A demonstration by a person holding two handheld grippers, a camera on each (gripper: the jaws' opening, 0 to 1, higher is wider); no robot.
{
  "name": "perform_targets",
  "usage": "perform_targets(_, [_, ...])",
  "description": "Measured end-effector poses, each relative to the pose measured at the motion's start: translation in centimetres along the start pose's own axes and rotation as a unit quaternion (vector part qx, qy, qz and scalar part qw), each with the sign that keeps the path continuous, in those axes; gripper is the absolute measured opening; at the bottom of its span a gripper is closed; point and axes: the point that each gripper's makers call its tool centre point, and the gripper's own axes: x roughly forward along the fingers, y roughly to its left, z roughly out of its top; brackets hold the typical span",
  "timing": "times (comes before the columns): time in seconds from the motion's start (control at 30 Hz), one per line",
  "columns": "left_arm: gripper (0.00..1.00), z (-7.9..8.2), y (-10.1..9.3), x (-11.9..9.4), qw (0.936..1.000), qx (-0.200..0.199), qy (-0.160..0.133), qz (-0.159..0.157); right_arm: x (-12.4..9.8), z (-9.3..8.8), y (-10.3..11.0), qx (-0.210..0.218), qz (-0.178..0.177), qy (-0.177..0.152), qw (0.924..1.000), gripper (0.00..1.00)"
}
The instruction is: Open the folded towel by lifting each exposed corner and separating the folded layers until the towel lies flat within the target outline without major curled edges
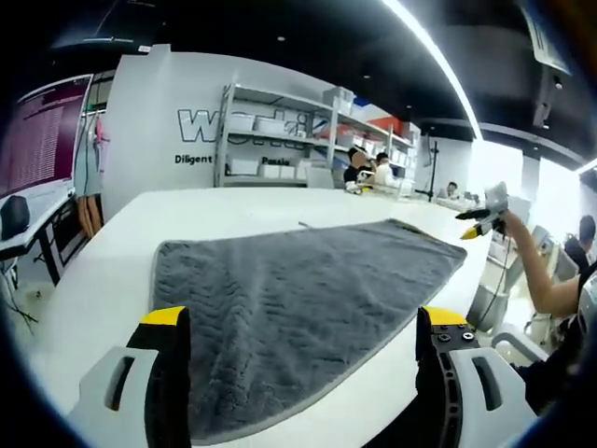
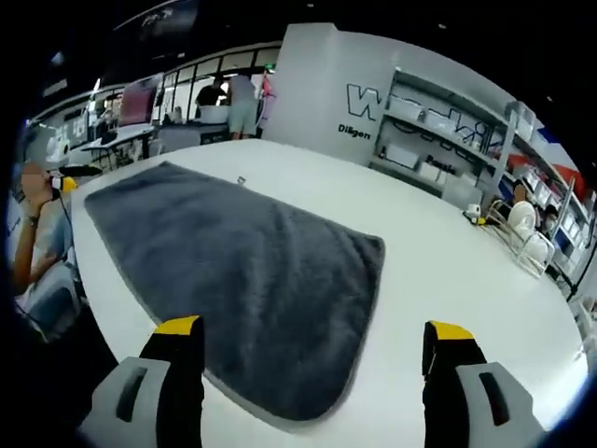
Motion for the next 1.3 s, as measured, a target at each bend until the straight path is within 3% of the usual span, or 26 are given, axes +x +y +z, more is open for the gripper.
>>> perform_targets(0.13, [0.99,-1.1,-0.9,-0.9,0.9998,0.016,0.007,-0.002,-1.5,-0.7,2.6,0.003,0.025,-0.027,0.9993,0.99])
perform_targets(0.23, [0.99,-1.2,-1.0,-1.6,0.9997,0.022,-0.003,0.007,-2.4,-1.8,4.0,0.01,0.038,-0.03,0.9988,0.99])
perform_targets(0.47, [0.99,-0.4,-0.4,-2.8,0.9991,0.013,-0.019,0.036,-3.1,-4.3,5.2,0.017,0.025,-0.022,0.9993,0.99])
perform_targets(0.63, [0.99,-0.9,-1.2,-3.5,0.9995,0.01,-0.013,0.029,-3.5,-5.2,5.8,0.011,0.024,-0.018,0.9995,0.99])
perform_targets(0.7, [0.99,-1.0,-1.2,-3.9,0.9993,0.011,-0.012,0.035,-3.5,-5.0,5.5,0.034,0.025,-0.024,0.9988,0.99])
perform_targets(1.1, [0.99,-1.6,-0.5,-6.1,0.9991,-0.003,-0.014,0.04,-4.8,-4.0,5.9,0.032,0.013,-0.04,0.9986,0.99])
perform_targets(1.3, [0.99,-2.6,-2.1,-5.7,0.9999,0.008,0.008,0.012,-5.5,-3.8,5.9,0.031,0.01,-0.047,0.9984,0.99])
